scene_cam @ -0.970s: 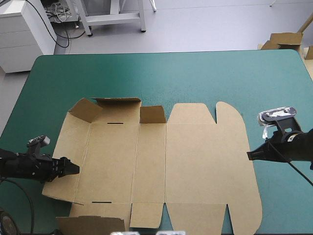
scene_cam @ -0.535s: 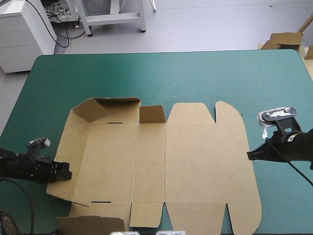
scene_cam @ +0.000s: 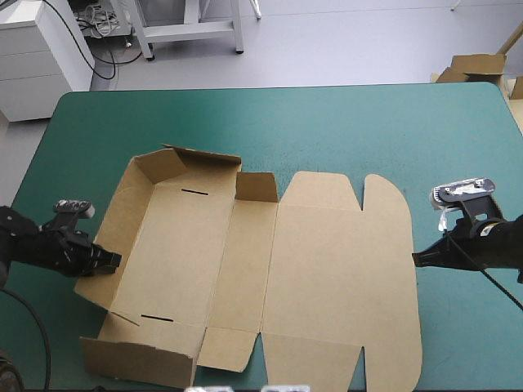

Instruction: Fold the box

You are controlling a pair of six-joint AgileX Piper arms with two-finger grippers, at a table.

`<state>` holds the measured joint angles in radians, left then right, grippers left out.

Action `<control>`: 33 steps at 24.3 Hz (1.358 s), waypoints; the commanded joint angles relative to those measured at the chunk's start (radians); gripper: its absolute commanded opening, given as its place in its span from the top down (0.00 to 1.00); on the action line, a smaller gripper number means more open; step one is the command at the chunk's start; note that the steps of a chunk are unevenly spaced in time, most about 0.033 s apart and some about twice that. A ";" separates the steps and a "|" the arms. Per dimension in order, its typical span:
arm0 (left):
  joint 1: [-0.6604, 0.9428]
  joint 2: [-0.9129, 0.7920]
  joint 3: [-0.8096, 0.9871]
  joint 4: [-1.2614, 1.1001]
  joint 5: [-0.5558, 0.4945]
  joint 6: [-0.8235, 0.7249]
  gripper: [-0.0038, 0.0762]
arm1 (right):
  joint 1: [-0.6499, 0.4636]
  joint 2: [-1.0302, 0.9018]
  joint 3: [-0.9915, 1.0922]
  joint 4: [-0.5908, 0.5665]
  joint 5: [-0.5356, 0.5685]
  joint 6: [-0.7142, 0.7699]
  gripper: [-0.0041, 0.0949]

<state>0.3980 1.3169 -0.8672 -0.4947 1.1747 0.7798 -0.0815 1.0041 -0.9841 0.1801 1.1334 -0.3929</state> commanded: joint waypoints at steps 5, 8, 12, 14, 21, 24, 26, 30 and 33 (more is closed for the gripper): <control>-0.406 0.040 -0.318 0.259 -0.264 -0.056 0.96 | 0.000 -0.013 -0.021 0.010 -0.032 -0.009 0.97; -0.540 0.095 -0.423 0.393 -0.363 -0.081 0.96 | 0.000 -0.013 -0.016 0.010 -0.032 -0.004 0.97; -0.745 0.180 -0.520 0.631 -0.524 -0.088 0.96 | 0.000 -0.011 -0.014 0.010 -0.022 -0.002 0.97; -0.843 0.193 -0.520 0.720 -0.637 -0.088 0.96 | 0.000 -0.011 -0.014 0.010 -0.022 -0.002 0.96; -1.047 0.205 -0.522 0.815 -0.868 -0.061 0.96 | 0.000 -0.011 -0.014 0.010 -0.022 -0.002 0.96; -1.115 0.207 -0.522 0.815 -0.904 -0.035 0.96 | 0.000 -0.011 -0.014 0.010 -0.022 -0.002 0.96; -1.153 0.209 -0.522 0.815 -0.891 0.013 0.96 | 0.000 -0.011 -0.014 0.010 -0.022 -0.002 0.96; -1.209 0.226 -0.517 0.815 -0.873 0.037 0.96 | 0.000 -0.011 -0.014 0.010 -0.022 -0.002 0.97; -1.231 0.243 -0.517 0.844 -0.865 0.036 0.96 | 0.000 -0.011 -0.014 0.010 -0.022 -0.002 0.96</control>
<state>-0.8101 1.5886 -1.3489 0.3230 0.3643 0.8183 -0.0815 1.0041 -0.9742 0.1801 1.1381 -0.3929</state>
